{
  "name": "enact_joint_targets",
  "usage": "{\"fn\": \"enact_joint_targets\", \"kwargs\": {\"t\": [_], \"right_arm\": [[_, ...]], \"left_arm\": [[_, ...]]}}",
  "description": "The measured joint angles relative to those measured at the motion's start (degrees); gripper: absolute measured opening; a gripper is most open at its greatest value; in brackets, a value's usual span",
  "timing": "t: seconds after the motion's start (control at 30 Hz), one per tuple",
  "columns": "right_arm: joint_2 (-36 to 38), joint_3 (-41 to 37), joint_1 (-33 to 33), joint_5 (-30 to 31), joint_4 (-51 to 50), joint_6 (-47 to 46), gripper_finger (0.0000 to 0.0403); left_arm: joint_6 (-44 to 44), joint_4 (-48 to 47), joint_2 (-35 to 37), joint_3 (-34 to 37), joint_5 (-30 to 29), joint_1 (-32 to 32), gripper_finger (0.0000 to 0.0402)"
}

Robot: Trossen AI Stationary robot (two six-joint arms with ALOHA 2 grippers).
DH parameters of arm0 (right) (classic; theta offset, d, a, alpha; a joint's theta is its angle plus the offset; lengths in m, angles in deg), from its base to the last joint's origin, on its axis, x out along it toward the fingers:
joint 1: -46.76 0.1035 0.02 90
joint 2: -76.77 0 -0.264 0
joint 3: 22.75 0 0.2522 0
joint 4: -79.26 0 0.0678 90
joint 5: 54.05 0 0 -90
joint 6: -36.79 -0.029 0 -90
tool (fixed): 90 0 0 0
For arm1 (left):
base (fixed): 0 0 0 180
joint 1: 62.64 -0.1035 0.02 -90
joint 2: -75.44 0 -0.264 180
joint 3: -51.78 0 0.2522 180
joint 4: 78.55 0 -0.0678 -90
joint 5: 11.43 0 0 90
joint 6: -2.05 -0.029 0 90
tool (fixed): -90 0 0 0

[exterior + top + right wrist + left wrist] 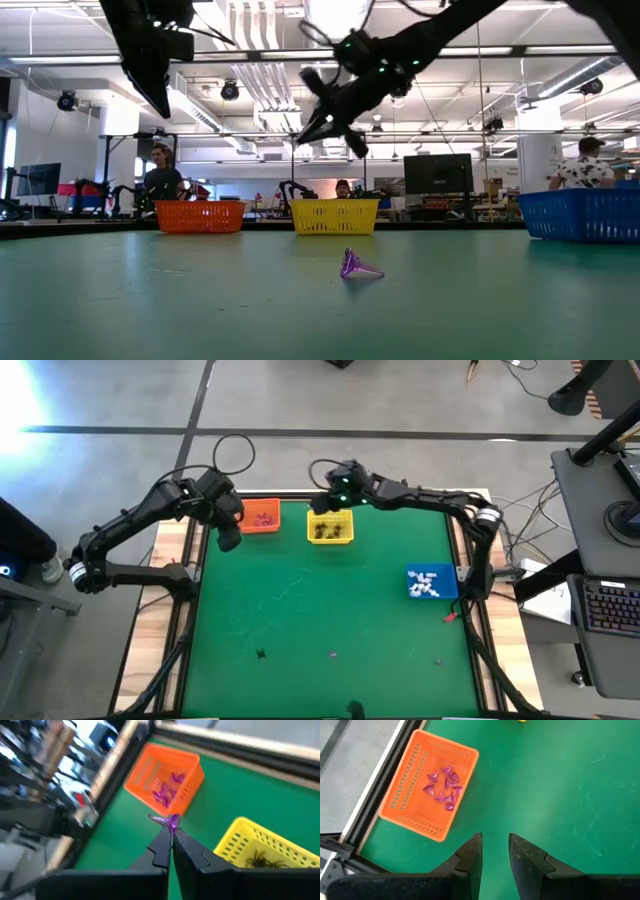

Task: Sort Halloween decoration
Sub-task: Put the violet hat toy into the orange basket

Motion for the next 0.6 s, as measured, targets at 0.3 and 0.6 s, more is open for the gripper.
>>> {"fn": "enact_joint_targets", "kwargs": {"t": [0.3,0.6], "right_arm": [[-13.7,16.8,1.5,-5.8,-5.0,2.0,0.0009],[-24.2,32.0,2.6,-8.4,-9.6,4.0,0.0009]], "left_arm": [[-0.5,0.0,0.2,0.0,-0.3,0.0,0.0077],[-0.8,-0.1,0.4,0.0,-0.3,-0.1,0.0077]]}}
